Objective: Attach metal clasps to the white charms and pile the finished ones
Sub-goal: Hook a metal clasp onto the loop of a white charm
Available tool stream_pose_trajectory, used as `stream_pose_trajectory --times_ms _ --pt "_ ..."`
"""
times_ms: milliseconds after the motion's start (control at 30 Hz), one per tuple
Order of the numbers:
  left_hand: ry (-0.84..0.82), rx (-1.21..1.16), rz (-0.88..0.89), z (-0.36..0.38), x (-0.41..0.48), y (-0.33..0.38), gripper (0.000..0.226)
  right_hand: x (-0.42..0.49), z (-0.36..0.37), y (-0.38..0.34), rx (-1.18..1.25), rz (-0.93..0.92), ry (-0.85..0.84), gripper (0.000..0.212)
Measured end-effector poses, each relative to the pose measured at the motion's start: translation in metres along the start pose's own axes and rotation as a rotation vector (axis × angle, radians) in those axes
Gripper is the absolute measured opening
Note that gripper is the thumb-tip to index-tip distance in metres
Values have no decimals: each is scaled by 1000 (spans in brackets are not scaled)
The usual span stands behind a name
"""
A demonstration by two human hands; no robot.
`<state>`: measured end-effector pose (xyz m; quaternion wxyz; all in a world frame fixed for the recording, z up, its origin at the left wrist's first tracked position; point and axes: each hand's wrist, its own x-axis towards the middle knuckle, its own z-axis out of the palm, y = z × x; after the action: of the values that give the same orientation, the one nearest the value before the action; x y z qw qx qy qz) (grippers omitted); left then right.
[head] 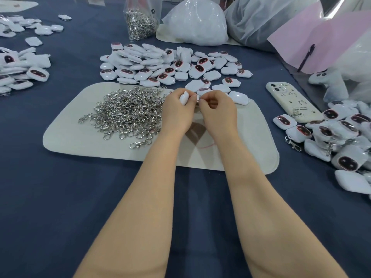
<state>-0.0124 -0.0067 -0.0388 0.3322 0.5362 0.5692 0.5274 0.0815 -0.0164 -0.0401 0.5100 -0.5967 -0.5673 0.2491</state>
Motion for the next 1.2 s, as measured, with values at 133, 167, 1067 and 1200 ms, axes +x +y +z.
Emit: stream_pose_trajectory --times_ms 133,167,1067,1200 --pt "10 -14 0 1 -1 1 10 -1 1 2 5 -18 -9 10" --pt "16 -17 2 1 -2 1 10 -1 1 2 4 -18 -6 10" --pt "61 166 175 4 -9 3 7 -2 3 1 -91 -60 62 16" --pt "61 103 116 4 -7 5 7 -1 2 3 -65 -30 52 11"
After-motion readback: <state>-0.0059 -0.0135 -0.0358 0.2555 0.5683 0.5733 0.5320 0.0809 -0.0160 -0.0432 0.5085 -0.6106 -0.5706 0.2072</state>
